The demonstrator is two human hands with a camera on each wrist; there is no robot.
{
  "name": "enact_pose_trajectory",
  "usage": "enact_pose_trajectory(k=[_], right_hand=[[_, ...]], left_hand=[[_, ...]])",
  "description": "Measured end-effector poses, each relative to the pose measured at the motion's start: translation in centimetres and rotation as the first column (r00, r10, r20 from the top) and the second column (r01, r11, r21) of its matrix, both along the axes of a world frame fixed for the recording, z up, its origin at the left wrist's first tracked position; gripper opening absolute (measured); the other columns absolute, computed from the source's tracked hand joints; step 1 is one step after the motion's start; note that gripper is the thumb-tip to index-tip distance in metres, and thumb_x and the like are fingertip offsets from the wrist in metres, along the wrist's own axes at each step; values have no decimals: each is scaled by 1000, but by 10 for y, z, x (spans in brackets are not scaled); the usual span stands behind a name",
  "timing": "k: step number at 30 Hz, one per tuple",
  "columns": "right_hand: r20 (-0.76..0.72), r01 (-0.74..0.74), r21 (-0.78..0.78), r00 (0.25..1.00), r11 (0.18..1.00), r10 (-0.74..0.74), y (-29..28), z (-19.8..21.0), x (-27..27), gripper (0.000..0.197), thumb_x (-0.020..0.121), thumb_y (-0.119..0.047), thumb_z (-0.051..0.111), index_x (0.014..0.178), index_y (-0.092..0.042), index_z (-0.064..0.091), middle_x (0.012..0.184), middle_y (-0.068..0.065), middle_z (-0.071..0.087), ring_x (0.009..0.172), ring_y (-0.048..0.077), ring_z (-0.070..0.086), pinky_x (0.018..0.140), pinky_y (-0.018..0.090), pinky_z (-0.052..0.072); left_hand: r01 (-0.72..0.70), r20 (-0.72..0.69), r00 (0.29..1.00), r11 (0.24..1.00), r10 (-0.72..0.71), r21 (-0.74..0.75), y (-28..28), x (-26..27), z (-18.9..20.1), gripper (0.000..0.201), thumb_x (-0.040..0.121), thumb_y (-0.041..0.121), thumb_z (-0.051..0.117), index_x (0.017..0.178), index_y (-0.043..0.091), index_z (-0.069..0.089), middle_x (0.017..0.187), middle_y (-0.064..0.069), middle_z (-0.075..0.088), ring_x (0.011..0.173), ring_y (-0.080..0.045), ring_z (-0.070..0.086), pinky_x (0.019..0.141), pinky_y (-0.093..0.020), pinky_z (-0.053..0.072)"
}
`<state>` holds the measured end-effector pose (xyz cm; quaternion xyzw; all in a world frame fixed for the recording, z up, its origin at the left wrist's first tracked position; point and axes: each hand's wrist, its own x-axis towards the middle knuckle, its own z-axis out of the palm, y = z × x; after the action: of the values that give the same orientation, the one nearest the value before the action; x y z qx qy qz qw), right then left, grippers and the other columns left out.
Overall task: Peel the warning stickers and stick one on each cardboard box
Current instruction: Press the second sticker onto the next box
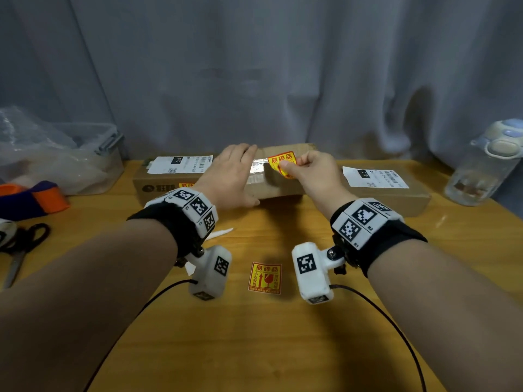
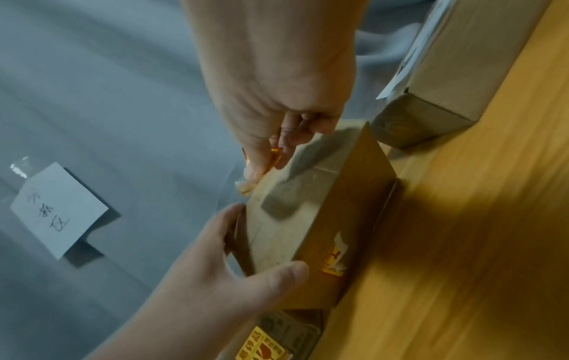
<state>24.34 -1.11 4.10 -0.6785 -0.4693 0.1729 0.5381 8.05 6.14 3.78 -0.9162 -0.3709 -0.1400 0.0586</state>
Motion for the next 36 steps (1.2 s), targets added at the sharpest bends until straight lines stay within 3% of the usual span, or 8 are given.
enact_pose_trajectory(k=[3,7,12,18,26,36], right_hand=[[-11,28,-4,1000,1000,-28,5,-8,-4,31,78,-33,74,61,-18,52,82,12,70,78,22,64,79,43,55],[17,96,6,995,995,-96,13,-14,-11,33,76,-42,73,59,-23,53,72,-2,67,80,21,66,85,52,51],[112,120,-5,987,993,-118,20,-12,-13,32,76,-49,70,61,-26,52,67,-11,61,78,17,64,90,51,48],[116,114,20,987,993,-115,25,-18,-7,32,75,-48,71,61,-25,53,69,-7,64,76,18,65,90,53,48],[158,147,-7,977,989,-144,28,-19,-5,34,76,-48,71,61,-26,51,67,-12,60,77,17,64,89,51,48],[196,167,-12,967,986,-161,30,-19,-5,34,76,-49,70,61,-26,50,67,-9,61,76,17,63,89,51,49]], left_hand=[[38,41,998,999,-37,-13,2,-3,-1,110,67,49,75,148,8,11,151,-10,23,141,-26,18,116,-34,15],[68,85,994,997,-65,-33,7,-4,-6,108,68,49,75,148,10,14,152,-8,22,142,-24,16,115,-33,16],[109,109,988,994,-106,-18,10,-6,-8,107,67,49,76,148,12,16,151,-6,24,141,-22,19,114,-31,16],[144,128,982,989,-140,-21,15,-7,-8,105,65,48,77,147,20,18,150,-5,26,140,-23,21,114,-33,19],[157,116,981,987,-152,-34,11,-8,-5,95,68,45,76,145,30,23,150,-9,24,140,-26,18,112,-35,21],[134,90,987,990,-129,-45,10,-8,-4,91,69,45,75,144,31,26,152,-9,21,142,-27,15,112,-38,22]])
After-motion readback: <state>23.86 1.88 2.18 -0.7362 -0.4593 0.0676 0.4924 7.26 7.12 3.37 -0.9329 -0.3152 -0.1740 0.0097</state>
